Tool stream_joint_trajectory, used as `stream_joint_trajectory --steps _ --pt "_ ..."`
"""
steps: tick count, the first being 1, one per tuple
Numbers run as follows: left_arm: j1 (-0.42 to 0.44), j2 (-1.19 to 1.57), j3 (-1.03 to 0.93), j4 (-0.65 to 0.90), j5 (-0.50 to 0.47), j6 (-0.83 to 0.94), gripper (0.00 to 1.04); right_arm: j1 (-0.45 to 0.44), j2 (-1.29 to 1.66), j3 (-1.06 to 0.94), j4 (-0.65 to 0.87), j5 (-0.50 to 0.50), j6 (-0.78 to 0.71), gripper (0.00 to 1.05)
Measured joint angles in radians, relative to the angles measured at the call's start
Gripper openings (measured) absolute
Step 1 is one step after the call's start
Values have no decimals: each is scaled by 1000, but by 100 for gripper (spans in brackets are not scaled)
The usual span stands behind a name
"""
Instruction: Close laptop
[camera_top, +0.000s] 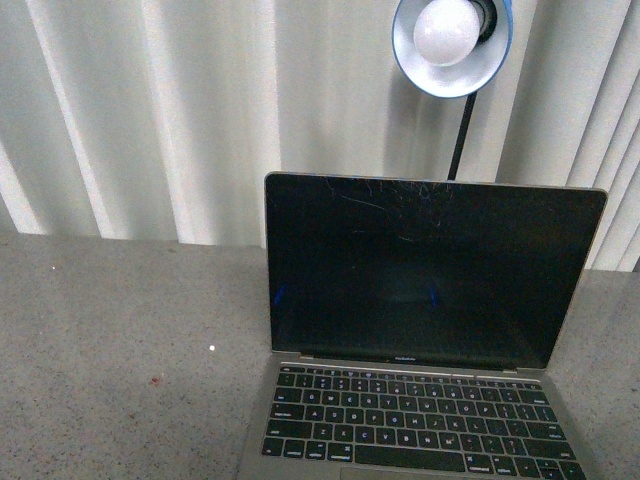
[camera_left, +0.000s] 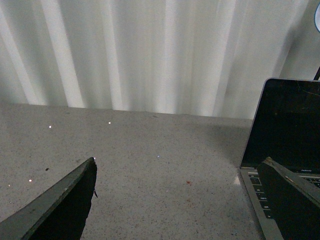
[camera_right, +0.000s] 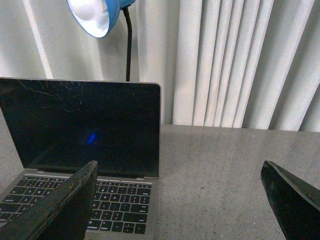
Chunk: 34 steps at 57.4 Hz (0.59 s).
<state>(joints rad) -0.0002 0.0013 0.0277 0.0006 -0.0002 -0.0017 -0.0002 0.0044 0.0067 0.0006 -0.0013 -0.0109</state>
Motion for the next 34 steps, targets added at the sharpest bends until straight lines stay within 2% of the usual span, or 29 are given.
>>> stream_joint_trajectory --steps 34 --pt "0 0 0 0 0 0 98 0 0 0 0 0 0 97"
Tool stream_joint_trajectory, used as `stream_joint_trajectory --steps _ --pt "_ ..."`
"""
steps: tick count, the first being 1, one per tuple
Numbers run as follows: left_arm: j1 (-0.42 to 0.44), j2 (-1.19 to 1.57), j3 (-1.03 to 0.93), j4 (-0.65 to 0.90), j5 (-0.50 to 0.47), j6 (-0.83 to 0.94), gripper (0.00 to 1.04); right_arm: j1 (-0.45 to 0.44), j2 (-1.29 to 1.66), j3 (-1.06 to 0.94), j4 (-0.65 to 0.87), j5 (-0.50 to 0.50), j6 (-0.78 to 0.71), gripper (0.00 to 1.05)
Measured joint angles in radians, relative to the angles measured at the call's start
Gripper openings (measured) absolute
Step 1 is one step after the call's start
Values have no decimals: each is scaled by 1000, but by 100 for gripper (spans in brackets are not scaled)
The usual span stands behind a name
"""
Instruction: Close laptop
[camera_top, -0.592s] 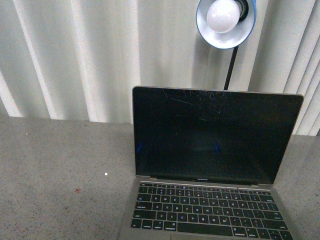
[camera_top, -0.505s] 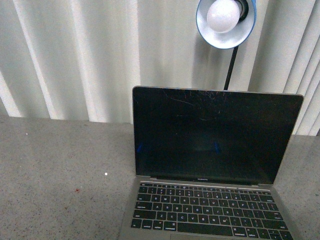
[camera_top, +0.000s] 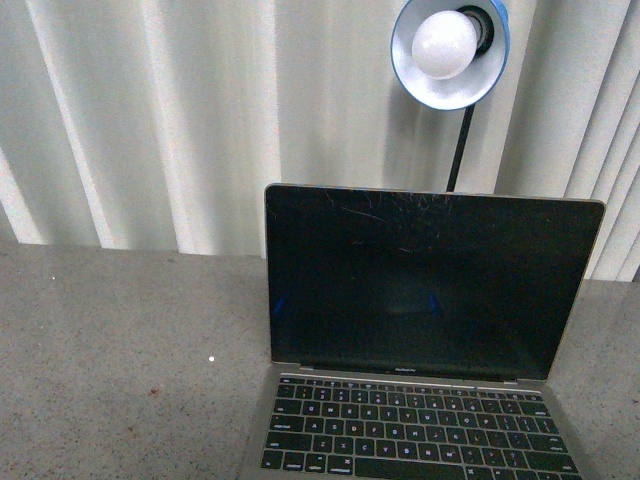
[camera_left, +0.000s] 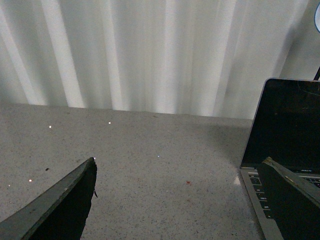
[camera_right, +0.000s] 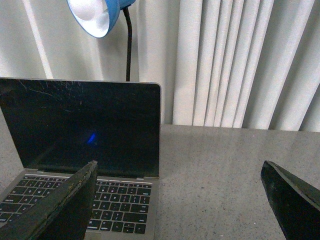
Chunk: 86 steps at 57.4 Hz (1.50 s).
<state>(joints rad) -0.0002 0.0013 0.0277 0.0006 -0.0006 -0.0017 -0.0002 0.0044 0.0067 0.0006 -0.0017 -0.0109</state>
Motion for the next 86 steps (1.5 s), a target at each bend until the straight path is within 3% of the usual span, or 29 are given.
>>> stream_joint_trajectory --steps 49,51,53,55,57,59,62,73,81,86 --pt "0 0 0 0 0 0 98 0 0 0 0 0 0 97" --pt "-28 26 14 -50 -92 -29 98 0 0 0 0 0 0 97" --pt "-90 100 58 -172 -271 -80 98 1 0 0 2 5 0 97" --pt "-117 160 77 -216 -377 -108 98 27 0 -5 62 82 -25 97" --pt "-129 190 77 -217 -412 -124 98 45 10 -8 139 175 -47 97" --pt "-133 211 77 -202 -412 -134 98 52 29 -9 232 229 -66 97" --pt "-129 237 82 -160 -406 -146 98 41 78 -8 326 228 -87 97" --pt "-78 431 111 115 -290 -142 98 -72 460 -2 740 86 -122 97" --pt "-21 740 159 438 -183 -97 98 -225 992 74 1157 -77 -151 97" --pt "-2 944 228 593 -120 -56 98 -294 1221 185 1235 -135 -176 97"
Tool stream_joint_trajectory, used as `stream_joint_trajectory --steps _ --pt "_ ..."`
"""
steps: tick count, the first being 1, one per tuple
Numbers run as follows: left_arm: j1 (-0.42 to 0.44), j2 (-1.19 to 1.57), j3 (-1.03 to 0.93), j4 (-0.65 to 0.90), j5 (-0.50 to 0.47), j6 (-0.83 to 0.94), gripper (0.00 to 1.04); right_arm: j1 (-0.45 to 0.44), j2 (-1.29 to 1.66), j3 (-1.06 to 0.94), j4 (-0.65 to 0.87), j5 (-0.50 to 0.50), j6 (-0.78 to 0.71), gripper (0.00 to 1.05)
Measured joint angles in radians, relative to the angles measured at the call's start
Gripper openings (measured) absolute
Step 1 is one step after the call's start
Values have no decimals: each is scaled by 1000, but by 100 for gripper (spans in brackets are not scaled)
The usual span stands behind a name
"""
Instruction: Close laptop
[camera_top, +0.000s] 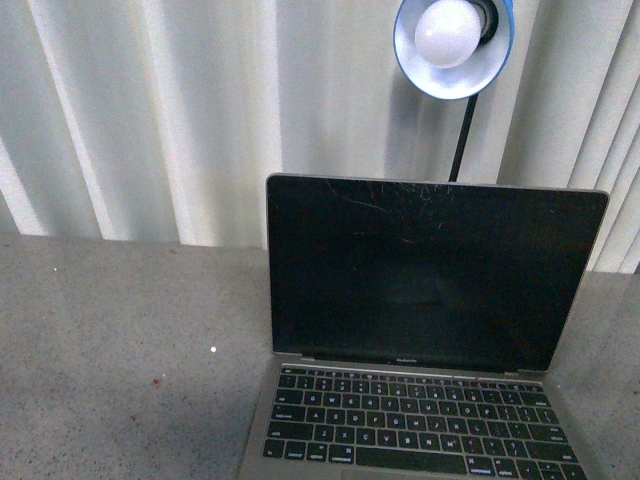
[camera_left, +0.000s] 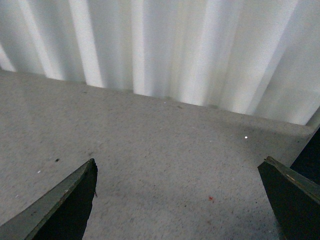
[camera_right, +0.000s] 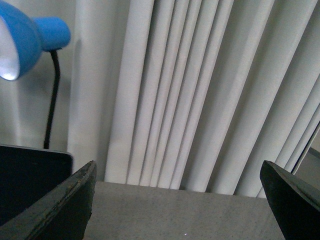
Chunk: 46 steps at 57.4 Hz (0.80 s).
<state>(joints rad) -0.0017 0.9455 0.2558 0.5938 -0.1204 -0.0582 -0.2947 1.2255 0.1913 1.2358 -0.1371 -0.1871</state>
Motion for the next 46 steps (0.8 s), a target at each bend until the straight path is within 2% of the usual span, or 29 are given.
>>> stream_joint_trajectory --steps 8,20,31,36,46 --pt "16 258 124 124 69 73 98 -73 243 198 -57 -96 -69 97" --pt "35 506 354 116 149 206 98 -97 405 476 -227 -202 -197 97" --pt "29 653 602 5 229 353 98 -80 478 696 -409 -311 -343 97" --pt "0 715 740 -88 288 465 98 -66 535 824 -525 -376 -433 97" --pt "-61 784 924 -261 342 638 98 -41 612 994 -734 -493 -600 97"
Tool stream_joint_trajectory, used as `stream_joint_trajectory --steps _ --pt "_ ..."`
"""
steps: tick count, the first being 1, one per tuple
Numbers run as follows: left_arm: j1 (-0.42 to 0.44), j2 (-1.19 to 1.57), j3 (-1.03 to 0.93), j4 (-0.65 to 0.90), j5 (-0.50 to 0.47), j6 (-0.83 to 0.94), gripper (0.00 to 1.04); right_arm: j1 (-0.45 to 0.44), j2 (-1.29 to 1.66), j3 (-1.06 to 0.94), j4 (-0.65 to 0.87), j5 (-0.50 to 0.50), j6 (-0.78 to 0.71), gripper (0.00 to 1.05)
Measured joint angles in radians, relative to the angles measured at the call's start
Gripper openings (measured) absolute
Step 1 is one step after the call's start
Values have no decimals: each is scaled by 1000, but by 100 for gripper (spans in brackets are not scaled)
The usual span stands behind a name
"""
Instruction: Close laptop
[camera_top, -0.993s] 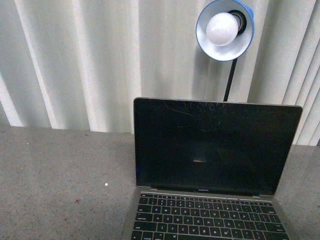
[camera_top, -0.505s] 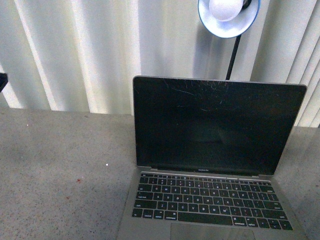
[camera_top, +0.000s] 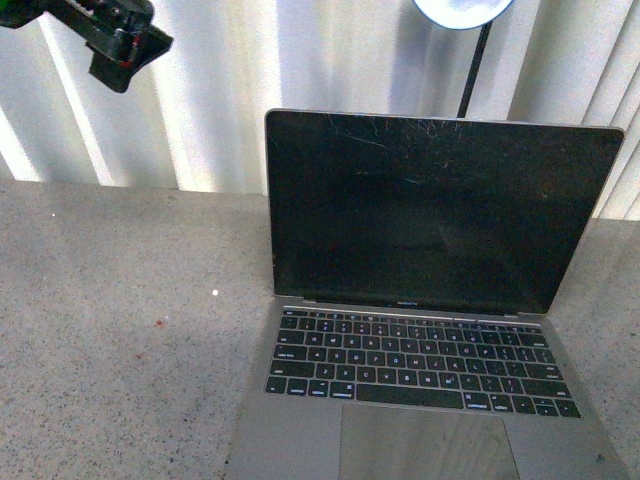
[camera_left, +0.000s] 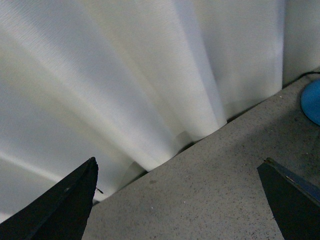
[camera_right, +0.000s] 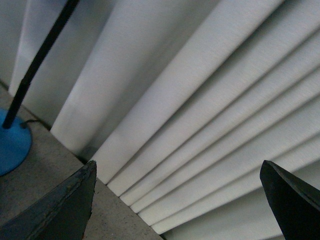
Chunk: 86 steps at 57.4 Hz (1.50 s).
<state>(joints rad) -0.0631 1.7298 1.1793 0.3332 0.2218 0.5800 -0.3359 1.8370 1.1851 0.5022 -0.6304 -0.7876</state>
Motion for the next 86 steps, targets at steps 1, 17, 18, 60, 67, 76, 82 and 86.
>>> stream_joint_trajectory --steps 1,17,18,60,67,76,82,86 --pt "-8 9 21 -24 3 16 98 3 6 17 -20 -13 -18 97" --pt "-89 166 342 -335 23 285 98 42 102 280 -468 -166 -337 97" --pt "-92 176 362 -353 24 300 98 44 109 297 -498 -166 -355 97" --pt "-180 370 702 -698 64 530 82 119 282 616 -885 -142 -569 61" --pt "-186 374 703 -722 87 539 61 123 282 623 -927 -148 -574 41" --pt "-193 375 707 -746 108 549 34 127 283 623 -970 -148 -587 14" --pt "-198 378 709 -746 123 561 15 129 284 622 -978 -146 -594 3" --pt "-201 382 710 -746 131 566 3 130 284 621 -987 -145 -595 3"
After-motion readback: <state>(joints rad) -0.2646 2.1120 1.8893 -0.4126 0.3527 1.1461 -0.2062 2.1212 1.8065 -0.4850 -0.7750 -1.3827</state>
